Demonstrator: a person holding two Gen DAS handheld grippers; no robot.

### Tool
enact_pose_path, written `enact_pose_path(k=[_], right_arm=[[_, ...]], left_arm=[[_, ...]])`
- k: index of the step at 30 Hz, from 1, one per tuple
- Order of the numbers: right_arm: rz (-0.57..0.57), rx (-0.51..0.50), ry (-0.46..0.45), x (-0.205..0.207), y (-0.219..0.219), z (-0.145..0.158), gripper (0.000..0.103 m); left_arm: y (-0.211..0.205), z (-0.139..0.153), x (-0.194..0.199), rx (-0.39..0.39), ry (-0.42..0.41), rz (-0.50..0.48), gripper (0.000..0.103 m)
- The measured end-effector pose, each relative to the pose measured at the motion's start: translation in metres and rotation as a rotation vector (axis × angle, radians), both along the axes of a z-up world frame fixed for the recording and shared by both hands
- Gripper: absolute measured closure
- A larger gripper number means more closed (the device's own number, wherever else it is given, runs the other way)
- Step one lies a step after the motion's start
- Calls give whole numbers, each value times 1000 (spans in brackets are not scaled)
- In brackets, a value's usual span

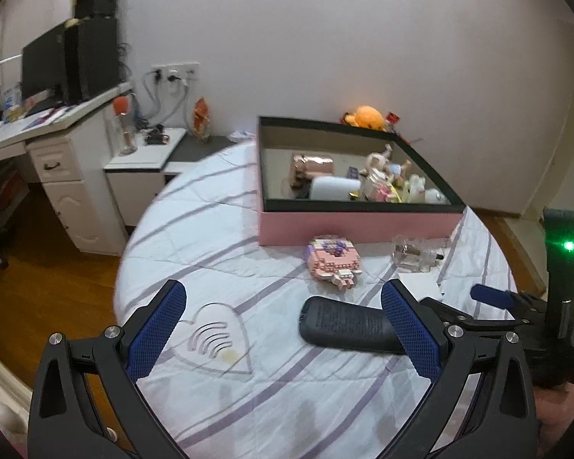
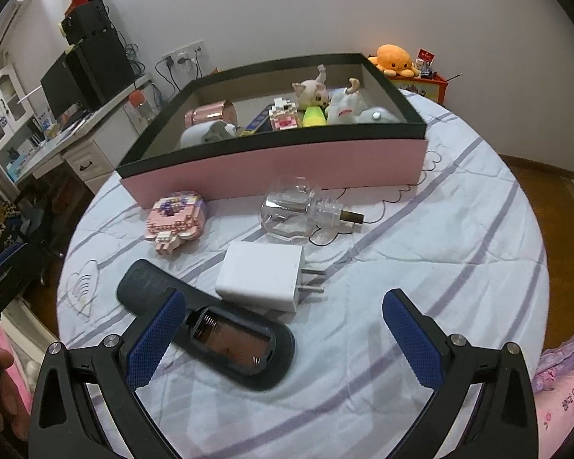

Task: Organize rigid objects
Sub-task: 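Grasp the pink block donut with the left gripper while the right grasps the white plug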

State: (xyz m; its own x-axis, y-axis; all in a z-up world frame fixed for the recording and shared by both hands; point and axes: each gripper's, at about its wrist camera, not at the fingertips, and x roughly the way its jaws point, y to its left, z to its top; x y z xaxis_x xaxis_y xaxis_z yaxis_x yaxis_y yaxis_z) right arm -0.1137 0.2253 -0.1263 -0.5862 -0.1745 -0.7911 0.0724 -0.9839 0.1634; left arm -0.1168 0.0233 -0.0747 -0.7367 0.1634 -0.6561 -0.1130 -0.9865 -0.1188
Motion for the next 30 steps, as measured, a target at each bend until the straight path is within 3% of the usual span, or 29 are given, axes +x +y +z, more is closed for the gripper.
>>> enact_pose_path(k=[10,13,14,18,26,30], right_arm=[[7,77,-10,-25,-16,-24,3],[14,111,9,-23,-14,-23,23],[13,120,16,-22,-12,-22,34],[41,92,15,-19,-4,-22,34],[49,67,23,-17,8,-14,34],[35,49,23,-17,16,-14,34]], left_arm=[[27,-20,-39,2,-57,-61,0],[34,-29,-53,-5,-84,-78,0],[35,-31,-55,-6,-89,-78,0],[47,-41,-67,-12,-113,-96,0],[63,-61,-93,-101,-154,-63,0],[61,-73,-104,-78,-193,-40,4]])
